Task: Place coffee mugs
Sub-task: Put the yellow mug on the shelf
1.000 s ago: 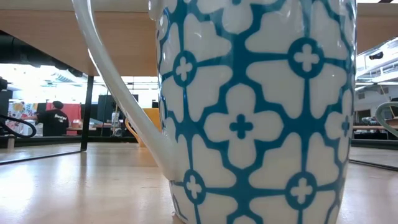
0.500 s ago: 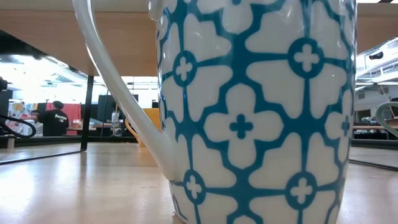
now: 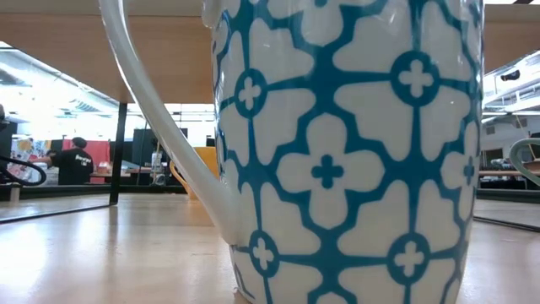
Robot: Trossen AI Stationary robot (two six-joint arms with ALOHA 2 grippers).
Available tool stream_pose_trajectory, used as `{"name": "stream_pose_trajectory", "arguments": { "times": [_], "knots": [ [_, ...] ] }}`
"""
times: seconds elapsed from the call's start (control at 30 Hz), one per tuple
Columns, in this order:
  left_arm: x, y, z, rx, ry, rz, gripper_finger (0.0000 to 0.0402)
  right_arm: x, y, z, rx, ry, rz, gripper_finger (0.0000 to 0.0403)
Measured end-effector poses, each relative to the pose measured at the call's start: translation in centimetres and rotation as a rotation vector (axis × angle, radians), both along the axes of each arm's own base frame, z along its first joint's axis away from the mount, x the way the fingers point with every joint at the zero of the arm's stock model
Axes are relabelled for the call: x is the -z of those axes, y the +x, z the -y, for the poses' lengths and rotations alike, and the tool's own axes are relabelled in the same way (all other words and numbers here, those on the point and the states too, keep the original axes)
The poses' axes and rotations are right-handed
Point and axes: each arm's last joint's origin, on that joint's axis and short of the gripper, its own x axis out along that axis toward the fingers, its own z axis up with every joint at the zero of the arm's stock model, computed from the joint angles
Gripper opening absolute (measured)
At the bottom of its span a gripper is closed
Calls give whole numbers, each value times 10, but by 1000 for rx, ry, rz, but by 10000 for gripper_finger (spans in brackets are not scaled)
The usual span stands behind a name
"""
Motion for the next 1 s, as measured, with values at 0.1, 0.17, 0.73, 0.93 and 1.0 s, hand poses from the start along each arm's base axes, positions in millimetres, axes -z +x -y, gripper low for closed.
{"name": "stream_pose_trajectory", "arguments": {
  "times": [0.1, 0.17, 0.73, 0.93, 1.0],
  "knots": [
    [-15, 18, -16, 5, -51, -115, 176, 2, 1, 5, 16, 5, -11, 192],
    [-24, 30, -29, 11, -91, -194, 176, 4, 2, 7, 23, 8, -17, 191],
    [-6, 101, -131, 76, -253, -837, 176, 7, 4, 10, 18, 21, -34, 192],
    [21, 111, -136, 165, -317, -947, 176, 7, 5, 9, 5, 34, -27, 192],
    [28, 114, -138, 173, -335, -967, 176, 7, 5, 9, 4, 35, -27, 192]
  ]
}}
